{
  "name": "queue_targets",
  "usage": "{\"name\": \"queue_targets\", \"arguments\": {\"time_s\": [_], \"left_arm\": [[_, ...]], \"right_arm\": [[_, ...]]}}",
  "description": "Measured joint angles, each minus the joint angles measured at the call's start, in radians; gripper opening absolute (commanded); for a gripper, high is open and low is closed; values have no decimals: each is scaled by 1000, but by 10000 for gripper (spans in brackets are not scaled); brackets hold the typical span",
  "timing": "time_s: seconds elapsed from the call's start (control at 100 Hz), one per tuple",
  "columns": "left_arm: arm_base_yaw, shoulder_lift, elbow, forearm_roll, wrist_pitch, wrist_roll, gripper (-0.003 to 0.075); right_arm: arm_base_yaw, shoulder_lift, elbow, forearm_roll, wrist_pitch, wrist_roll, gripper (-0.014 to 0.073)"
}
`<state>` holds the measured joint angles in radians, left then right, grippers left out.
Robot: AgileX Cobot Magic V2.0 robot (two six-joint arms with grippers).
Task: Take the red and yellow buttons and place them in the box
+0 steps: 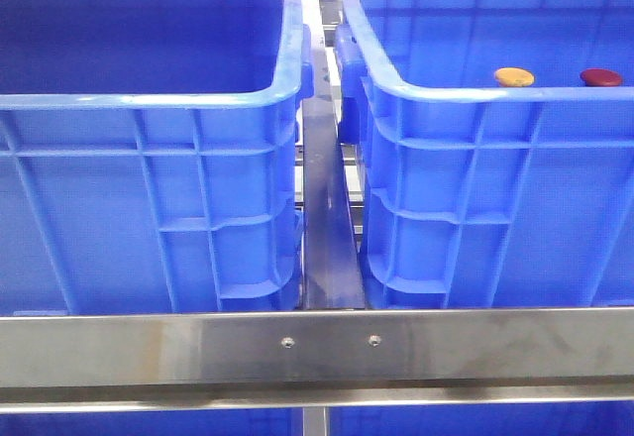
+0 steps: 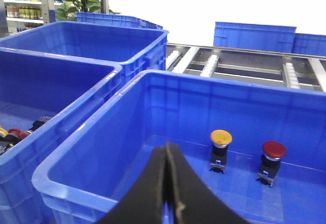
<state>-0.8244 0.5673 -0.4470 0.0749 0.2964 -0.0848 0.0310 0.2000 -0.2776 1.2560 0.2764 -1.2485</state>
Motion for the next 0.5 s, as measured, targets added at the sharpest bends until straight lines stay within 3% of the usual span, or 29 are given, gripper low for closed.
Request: {"name": "queue_targets", "arguments": {"time_s": [0.5], "left_arm": [[0,-7,7,-2,0,0,-20]], "right_arm": [[0,-1,2,-2,40,-2,-66]]}}
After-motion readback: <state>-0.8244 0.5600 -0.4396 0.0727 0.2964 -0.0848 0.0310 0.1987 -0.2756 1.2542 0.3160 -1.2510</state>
